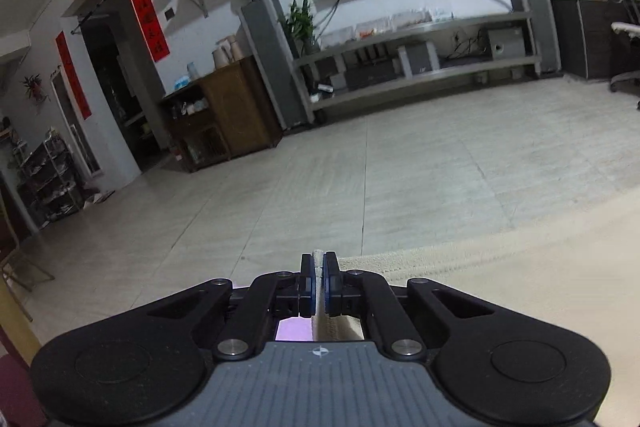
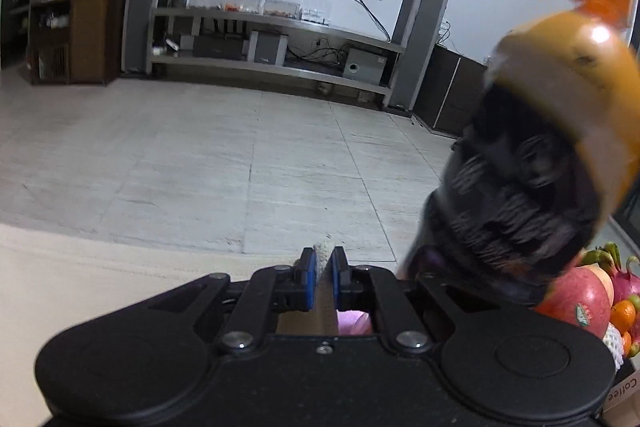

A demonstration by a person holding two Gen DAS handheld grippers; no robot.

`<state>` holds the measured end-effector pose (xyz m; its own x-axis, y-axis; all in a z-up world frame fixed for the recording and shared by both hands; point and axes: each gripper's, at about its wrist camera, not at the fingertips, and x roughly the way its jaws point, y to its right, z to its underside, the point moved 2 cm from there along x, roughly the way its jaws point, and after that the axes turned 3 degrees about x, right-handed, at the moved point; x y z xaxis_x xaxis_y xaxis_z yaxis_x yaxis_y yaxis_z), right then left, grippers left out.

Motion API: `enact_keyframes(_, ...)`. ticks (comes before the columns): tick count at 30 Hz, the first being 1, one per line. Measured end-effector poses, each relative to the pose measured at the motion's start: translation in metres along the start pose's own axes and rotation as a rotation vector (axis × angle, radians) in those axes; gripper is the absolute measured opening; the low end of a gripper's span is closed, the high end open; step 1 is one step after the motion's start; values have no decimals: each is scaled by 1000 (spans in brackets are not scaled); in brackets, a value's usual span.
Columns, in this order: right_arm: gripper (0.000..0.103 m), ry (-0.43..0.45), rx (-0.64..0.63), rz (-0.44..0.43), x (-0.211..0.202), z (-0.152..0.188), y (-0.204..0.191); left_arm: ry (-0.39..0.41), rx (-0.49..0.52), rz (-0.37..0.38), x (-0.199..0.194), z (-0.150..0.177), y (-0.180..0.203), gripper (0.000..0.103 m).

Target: Fold clothes

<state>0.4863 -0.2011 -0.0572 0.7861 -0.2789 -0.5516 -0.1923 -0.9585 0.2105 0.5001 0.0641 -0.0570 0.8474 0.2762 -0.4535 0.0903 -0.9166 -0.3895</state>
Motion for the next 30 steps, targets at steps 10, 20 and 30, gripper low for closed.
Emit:
enact_keyframes(10, 13, -125, -153, 257, 60, 32, -34, -143, 129, -161, 34, 24, 40, 43)
enact_keyframes(20, 50, -140, 56, -185, -101, -8, 18, -135, -9, -5, -122, 2, -54, 43)
enact_keyframes(30, 48, -119, 275, -338, -206, 86, 133, -302, -33, 238, -243, 109, -37, 42)
